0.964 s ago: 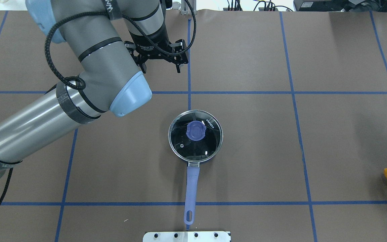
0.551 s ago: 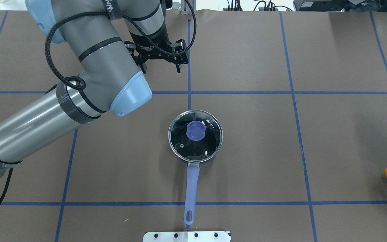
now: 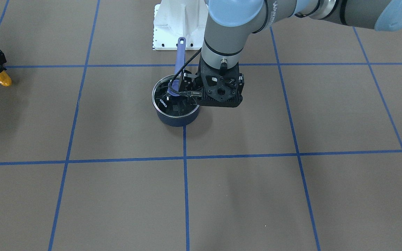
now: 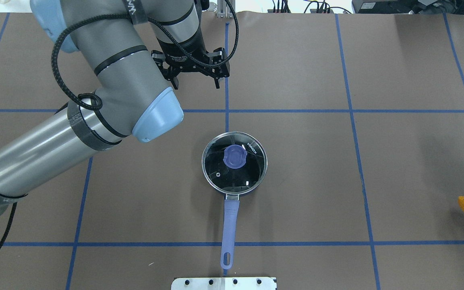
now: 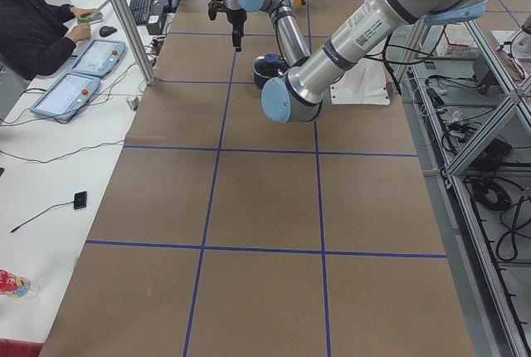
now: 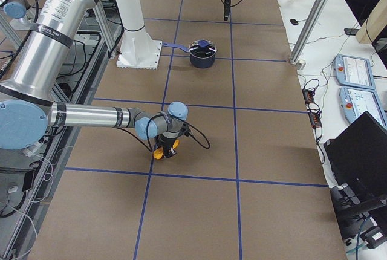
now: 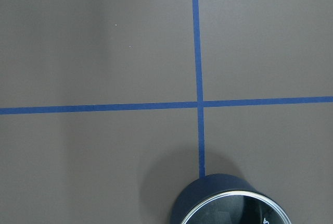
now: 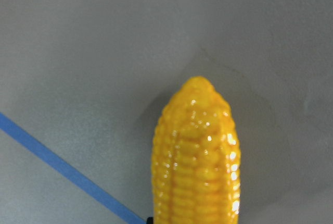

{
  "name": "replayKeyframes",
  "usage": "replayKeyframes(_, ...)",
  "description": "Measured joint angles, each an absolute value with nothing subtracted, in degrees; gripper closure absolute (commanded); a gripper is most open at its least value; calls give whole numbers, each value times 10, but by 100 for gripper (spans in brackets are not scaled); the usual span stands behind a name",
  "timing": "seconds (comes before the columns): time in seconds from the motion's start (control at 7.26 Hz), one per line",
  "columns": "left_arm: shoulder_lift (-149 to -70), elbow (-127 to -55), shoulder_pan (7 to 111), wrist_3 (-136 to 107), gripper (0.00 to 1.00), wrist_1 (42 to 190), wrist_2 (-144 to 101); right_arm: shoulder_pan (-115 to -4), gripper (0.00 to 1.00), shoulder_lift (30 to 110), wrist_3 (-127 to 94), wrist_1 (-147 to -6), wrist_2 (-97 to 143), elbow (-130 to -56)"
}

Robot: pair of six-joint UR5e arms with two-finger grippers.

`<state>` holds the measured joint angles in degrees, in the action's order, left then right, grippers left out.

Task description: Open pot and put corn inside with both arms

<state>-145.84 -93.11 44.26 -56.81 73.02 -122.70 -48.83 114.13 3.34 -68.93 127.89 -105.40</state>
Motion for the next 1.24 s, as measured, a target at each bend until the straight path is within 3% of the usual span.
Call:
replayKeyframes(0.69,-1458,-949,346,-588,0,729,-1162,-579,70,1095,26,-714,1344,-1097)
replayKeyframes(1.24,-1453,-943,289,-599,0,737,-1129,-603,70,1025,-7,-837,1348,-1160)
